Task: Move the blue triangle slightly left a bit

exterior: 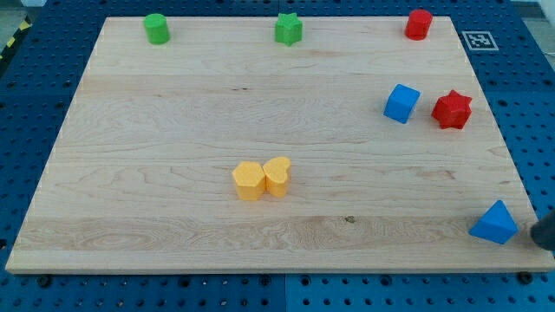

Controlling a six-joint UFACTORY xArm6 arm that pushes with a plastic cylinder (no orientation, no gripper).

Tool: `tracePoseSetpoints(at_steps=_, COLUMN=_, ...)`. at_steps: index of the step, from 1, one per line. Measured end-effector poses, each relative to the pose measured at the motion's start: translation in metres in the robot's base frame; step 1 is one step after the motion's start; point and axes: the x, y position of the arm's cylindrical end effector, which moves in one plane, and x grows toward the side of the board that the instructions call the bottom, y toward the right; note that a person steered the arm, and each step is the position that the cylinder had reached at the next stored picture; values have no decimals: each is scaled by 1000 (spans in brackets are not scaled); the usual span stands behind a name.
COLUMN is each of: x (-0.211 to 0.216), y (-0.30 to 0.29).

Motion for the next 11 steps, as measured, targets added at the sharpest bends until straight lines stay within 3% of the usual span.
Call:
tracePoseSetpoints(at_steps=3, x=0, y=-50)
tracePoseSetpoints(at_steps=11, x=-6, y=-89)
